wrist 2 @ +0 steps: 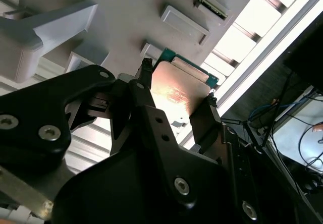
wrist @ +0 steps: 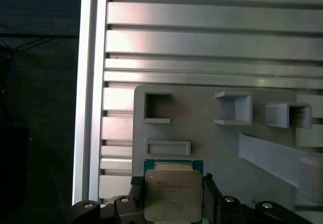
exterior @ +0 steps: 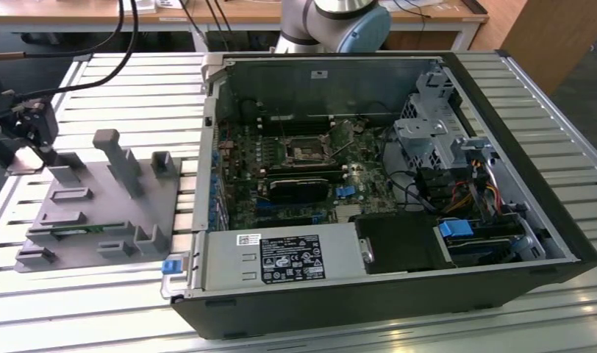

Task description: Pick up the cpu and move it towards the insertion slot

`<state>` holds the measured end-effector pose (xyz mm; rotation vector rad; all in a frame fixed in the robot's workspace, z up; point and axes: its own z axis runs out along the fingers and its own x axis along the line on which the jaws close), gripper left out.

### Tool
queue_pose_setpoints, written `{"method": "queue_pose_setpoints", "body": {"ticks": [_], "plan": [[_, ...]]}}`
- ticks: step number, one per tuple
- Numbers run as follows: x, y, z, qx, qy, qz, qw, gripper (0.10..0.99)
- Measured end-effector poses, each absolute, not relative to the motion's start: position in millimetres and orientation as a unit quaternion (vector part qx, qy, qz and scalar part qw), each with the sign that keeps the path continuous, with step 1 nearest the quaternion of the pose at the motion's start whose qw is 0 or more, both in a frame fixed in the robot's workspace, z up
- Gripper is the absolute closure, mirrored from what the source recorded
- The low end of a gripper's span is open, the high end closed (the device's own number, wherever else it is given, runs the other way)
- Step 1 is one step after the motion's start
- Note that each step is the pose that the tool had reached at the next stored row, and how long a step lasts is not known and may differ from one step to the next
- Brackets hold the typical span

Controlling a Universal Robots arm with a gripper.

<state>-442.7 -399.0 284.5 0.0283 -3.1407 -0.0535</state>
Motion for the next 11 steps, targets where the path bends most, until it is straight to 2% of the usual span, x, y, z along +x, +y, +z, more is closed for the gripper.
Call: {"method": "queue_pose_setpoints", "body": {"ticks": [11], "plan": [[-442.7, -397.9, 297.2, 0.009, -1.0, -0.017, 0.0, 0.541]]}}
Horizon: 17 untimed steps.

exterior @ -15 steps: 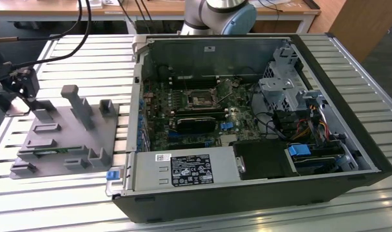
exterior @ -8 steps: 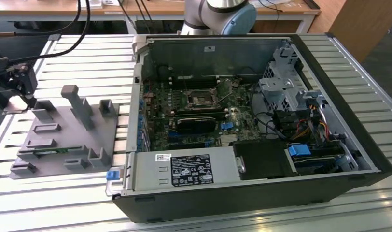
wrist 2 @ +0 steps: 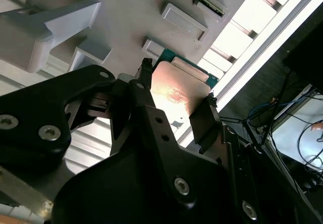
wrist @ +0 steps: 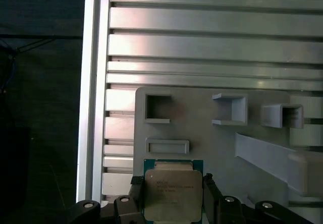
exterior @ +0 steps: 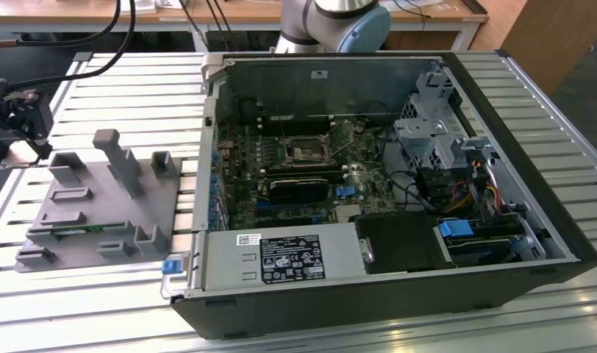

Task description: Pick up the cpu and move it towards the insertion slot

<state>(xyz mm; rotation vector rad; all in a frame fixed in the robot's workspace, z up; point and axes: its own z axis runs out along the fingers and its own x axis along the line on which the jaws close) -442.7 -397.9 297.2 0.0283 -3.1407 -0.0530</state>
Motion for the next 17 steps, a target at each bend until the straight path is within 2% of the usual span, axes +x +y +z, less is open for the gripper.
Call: {"method": "queue_pose_setpoints", "body": {"ticks": [17], "plan": [[-442.7, -397.8, 307.8, 0.009, -1.0, -0.017, 0.0, 0.541]]}}
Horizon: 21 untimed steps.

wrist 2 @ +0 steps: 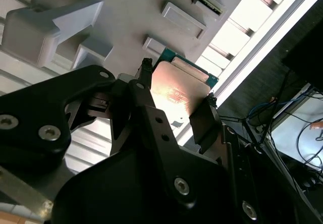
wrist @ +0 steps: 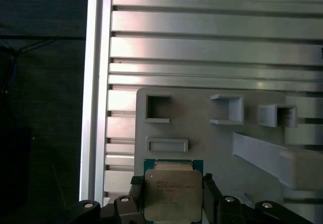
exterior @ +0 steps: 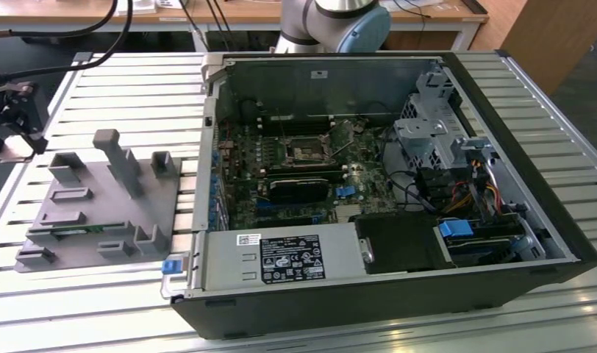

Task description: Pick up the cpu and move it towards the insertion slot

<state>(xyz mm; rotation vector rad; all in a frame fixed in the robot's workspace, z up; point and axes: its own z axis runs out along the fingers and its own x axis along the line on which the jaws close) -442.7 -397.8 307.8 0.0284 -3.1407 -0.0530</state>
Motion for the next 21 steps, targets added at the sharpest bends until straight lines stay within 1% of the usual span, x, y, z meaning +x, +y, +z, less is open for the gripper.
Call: {"method": "queue_pose_setpoints", "body": {"ticks": [21], "plan": [[-442.7, -397.4, 319.2, 0.009, -1.0, -0.017, 0.0, 0.541]]}}
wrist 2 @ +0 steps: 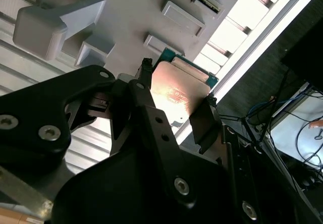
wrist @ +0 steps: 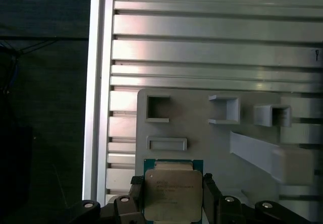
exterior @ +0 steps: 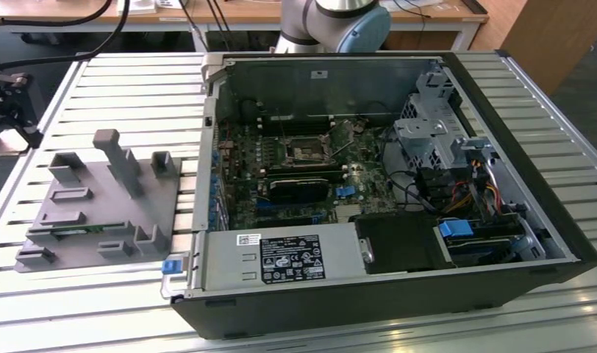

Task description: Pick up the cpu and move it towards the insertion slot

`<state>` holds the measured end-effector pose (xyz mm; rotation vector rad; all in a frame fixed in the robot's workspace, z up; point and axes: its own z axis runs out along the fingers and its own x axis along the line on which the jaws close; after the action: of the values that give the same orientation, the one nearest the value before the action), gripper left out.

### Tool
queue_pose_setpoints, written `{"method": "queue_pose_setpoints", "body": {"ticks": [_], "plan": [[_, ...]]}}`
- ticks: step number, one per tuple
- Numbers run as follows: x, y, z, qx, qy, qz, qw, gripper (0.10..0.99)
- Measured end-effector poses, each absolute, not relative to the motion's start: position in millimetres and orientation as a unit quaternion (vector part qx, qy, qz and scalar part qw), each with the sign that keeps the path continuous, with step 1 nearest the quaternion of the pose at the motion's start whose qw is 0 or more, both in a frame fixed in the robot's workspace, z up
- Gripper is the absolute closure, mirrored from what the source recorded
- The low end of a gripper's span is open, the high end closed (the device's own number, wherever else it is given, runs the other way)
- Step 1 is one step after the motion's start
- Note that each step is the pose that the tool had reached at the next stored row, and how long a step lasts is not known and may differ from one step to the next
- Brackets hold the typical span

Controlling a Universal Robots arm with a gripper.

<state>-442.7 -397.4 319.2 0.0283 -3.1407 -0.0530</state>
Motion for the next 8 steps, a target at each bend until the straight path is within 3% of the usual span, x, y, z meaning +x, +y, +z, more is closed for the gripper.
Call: {"method": "queue_pose_setpoints", "body": {"ticks": [8], "plan": [[-442.7, -397.2, 323.4, 0.009, -1.0, -0.017, 0.0, 0.541]]}}
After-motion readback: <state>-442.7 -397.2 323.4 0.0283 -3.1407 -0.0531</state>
